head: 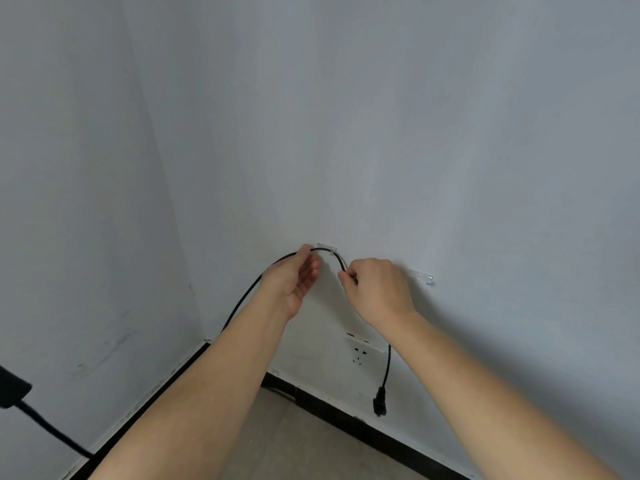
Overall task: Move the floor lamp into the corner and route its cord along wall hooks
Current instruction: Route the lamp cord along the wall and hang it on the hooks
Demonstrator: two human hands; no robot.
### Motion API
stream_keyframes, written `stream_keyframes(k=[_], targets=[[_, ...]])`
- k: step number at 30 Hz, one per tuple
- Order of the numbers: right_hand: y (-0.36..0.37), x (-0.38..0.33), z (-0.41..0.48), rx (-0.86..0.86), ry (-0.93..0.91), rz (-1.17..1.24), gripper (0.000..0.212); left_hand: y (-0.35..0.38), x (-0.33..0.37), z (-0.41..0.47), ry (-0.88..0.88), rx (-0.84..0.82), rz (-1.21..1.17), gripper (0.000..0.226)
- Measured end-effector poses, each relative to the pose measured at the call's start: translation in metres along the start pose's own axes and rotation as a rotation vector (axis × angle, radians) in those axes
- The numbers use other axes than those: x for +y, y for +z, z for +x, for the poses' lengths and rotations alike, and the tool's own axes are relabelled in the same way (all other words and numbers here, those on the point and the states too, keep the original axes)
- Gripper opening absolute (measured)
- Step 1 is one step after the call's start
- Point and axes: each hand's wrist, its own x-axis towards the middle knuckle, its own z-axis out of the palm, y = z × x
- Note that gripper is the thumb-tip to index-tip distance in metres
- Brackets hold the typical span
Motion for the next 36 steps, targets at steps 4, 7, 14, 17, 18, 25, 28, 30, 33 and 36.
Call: stream_keyframes(k=[4, 7, 14, 17, 18, 25, 28, 30, 33, 36], targets=[[0.021, 0.023, -0.029, 0.011, 0.073, 0.373, 0.031, 0.007, -0.003, 0.003, 0.036, 0.018, 0.004, 0.008], [0.03, 0.043, -0.049, 0.023, 0.137, 0.544, 0.033, 0.009, -0.007, 0.003, 0.055, 0.033, -0.032, 0.01], [0.012, 0.07, -0.077, 0.092, 0.253, 0.706, 0.015, 0.014, -0.015, 0.0, 0.014, 0.046, -0.012, 0.014], [0.003, 0.082, -0.083, 0.158, 0.283, 0.76, 0.013, 0.022, -0.026, -0.006, 0.051, 0.038, 0.063, 0.024], [0.0, 0.085, -0.084, 0.176, 0.288, 0.772, 0.012, 0.024, -0.031, -0.01, 0.069, 0.03, 0.09, 0.026], [-0.012, 0.1, -0.086, 0.207, 0.304, 0.797, 0.011, 0.038, -0.054, -0.032, 0.049, -0.125, 0.268, 0.04], [-0.016, 0.101, -0.087, 0.207, 0.296, 0.782, 0.013, 0.047, -0.065, -0.045, 0.001, -0.259, 0.347, 0.013], [-0.02, 0.102, -0.088, 0.214, 0.289, 0.773, 0.011, 0.055, -0.07, -0.049, -0.02, -0.273, 0.34, 0.017], [-0.029, 0.102, -0.087, 0.224, 0.288, 0.791, 0.01, 0.066, -0.073, -0.05, -0.035, -0.25, 0.297, 0.023], [-0.041, 0.102, -0.085, 0.244, 0.265, 0.791, 0.015, 0.072, -0.078, -0.051, -0.052, -0.239, 0.254, 0.025]])
